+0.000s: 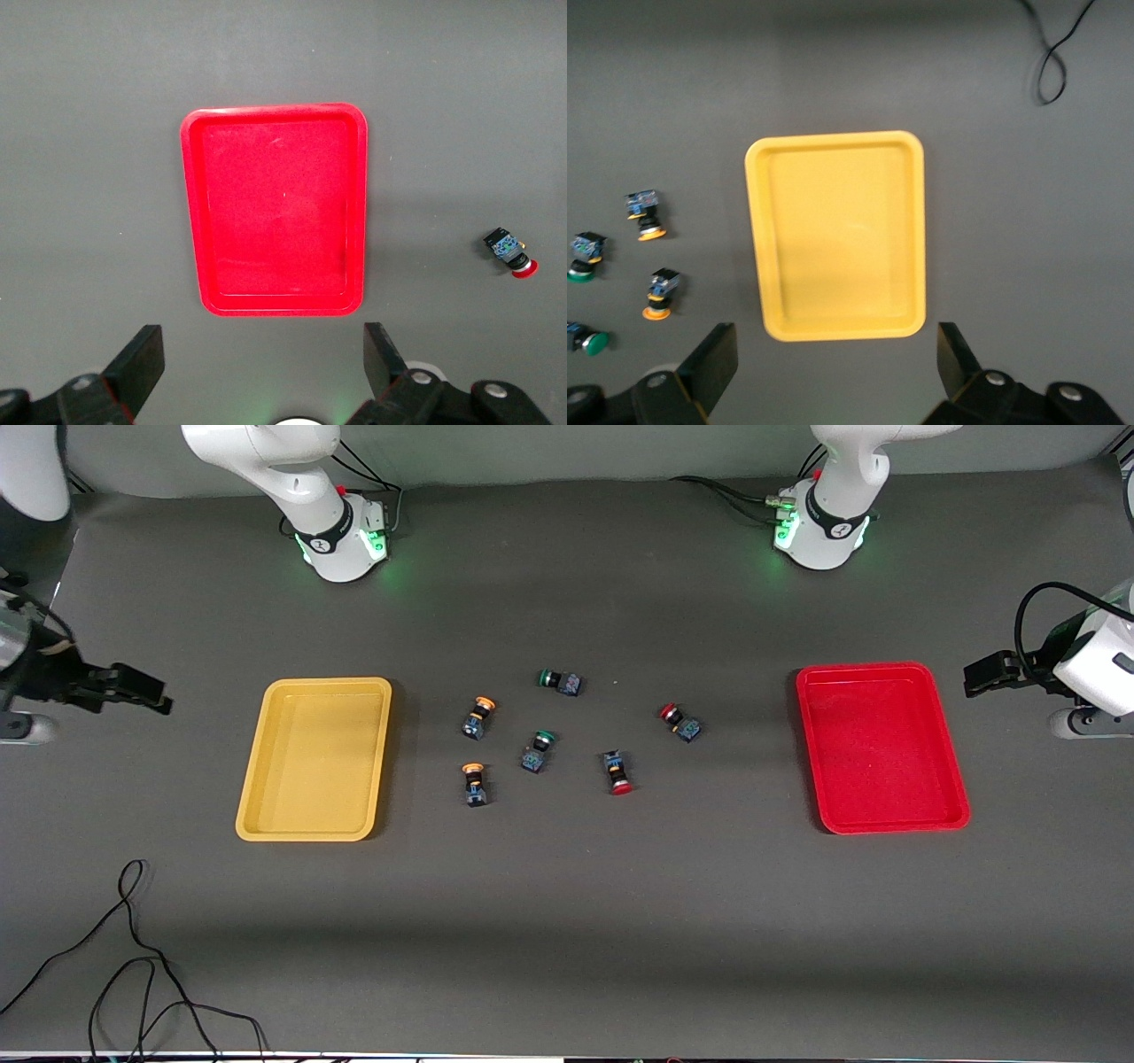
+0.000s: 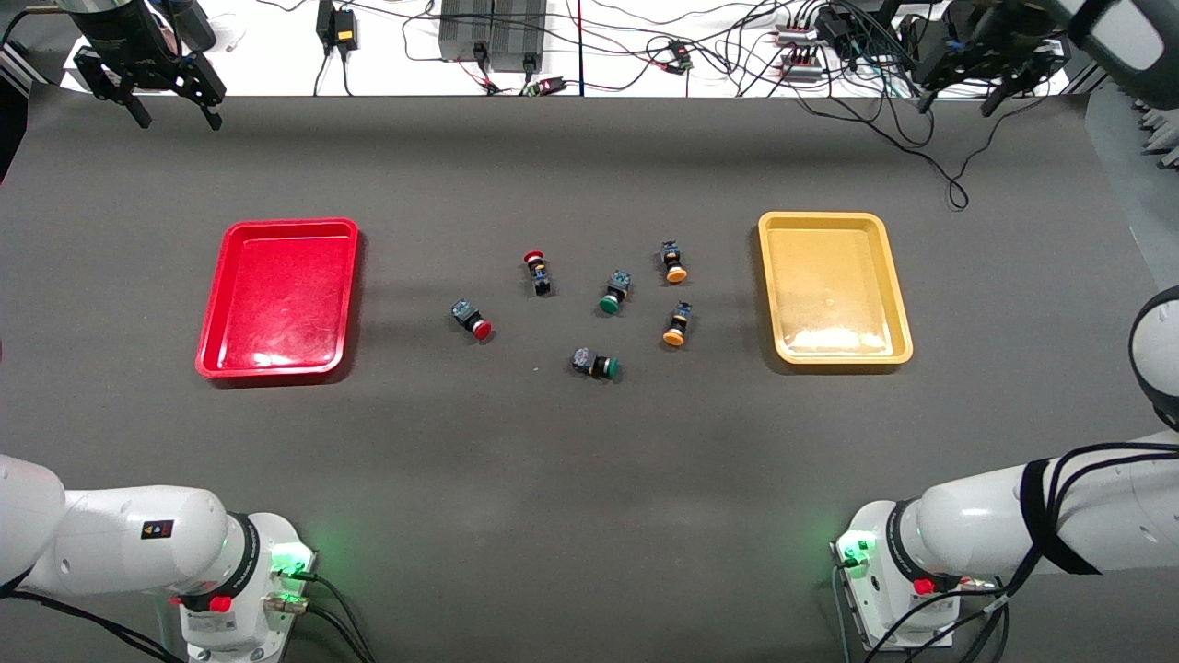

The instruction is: Place red and yellow buttons in trays

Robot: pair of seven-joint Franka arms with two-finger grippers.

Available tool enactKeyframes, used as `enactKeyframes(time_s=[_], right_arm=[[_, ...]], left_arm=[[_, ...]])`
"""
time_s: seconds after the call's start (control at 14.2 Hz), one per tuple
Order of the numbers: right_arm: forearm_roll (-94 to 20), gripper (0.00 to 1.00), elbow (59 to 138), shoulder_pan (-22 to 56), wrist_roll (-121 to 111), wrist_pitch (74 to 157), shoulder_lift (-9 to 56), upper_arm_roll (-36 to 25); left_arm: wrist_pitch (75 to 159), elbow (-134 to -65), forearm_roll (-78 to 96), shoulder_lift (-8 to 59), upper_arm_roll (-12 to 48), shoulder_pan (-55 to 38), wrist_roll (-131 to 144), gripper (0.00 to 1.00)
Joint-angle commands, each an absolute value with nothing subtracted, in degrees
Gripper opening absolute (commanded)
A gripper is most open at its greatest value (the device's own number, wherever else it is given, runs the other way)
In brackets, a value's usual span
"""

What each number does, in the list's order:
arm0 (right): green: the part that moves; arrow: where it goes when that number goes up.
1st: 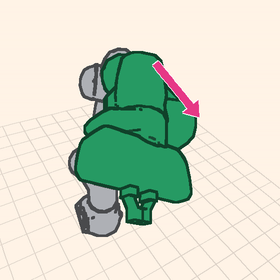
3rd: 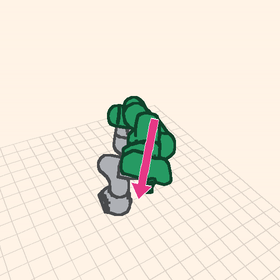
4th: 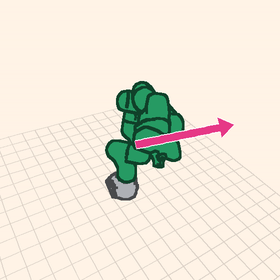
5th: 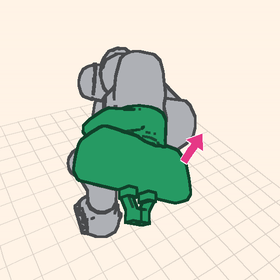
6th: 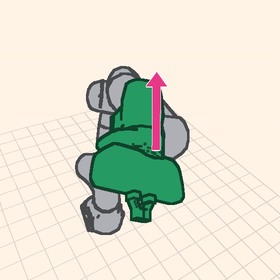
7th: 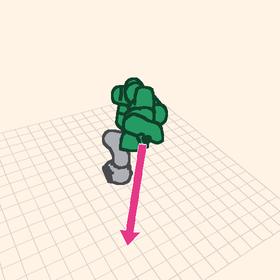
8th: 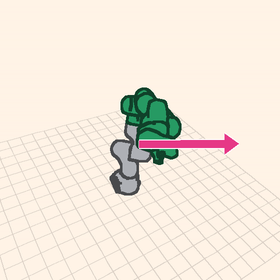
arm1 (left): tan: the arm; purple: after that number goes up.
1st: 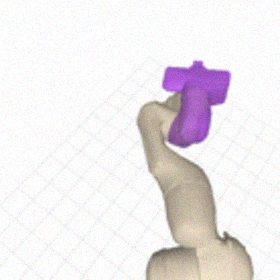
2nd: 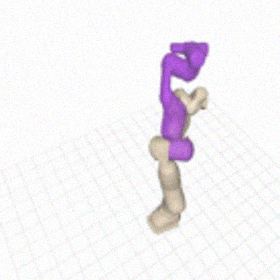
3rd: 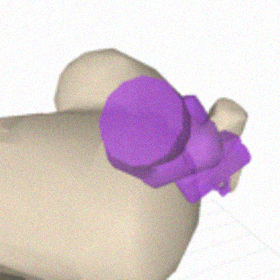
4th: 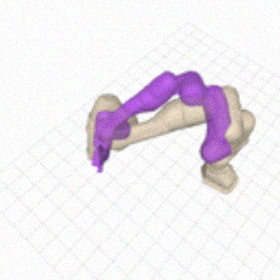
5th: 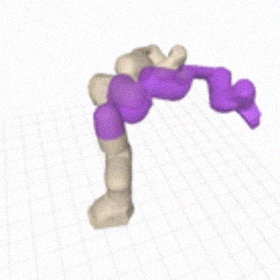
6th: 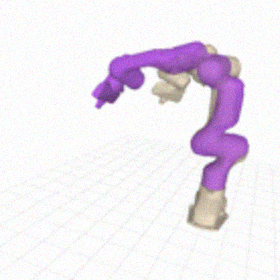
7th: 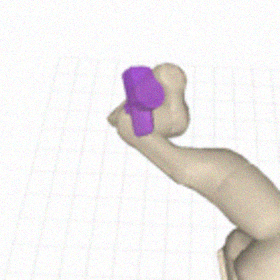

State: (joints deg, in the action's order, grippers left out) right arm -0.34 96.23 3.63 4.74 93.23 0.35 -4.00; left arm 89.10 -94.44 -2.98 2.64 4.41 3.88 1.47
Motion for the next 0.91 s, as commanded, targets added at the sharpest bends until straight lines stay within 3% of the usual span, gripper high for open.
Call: enactKeyframes(time_s=[0.0,0.21,0.42,0.84], right_arm=[[0.36,1.00,101.75,12.62,17.53,94.30,-3.86,-3.95],[0.26,1.00,108.09,25.89,39.30,101.67,-5.36,-3.96],[-0.09,1.00,108.90,34.87,57.87,104.15,-3.17,-3.87],[-2.72,1.00,119.51,38.58,67.31,113.27,-4.83,-3.87]], left_arm=[[87.28,-92.55,-2.81,4.22,5.10,3.87,0.88,1.00],[86.84,-92.99,-2.81,5.62,5.45,2.29,0.79,1.00],[84.99,-93.34,-2.81,7.64,5.63,-2.00,2.02,1.00],[93.93,-95.27,-1.76,18.88,5.71,-15.97,19.20,0.99]])
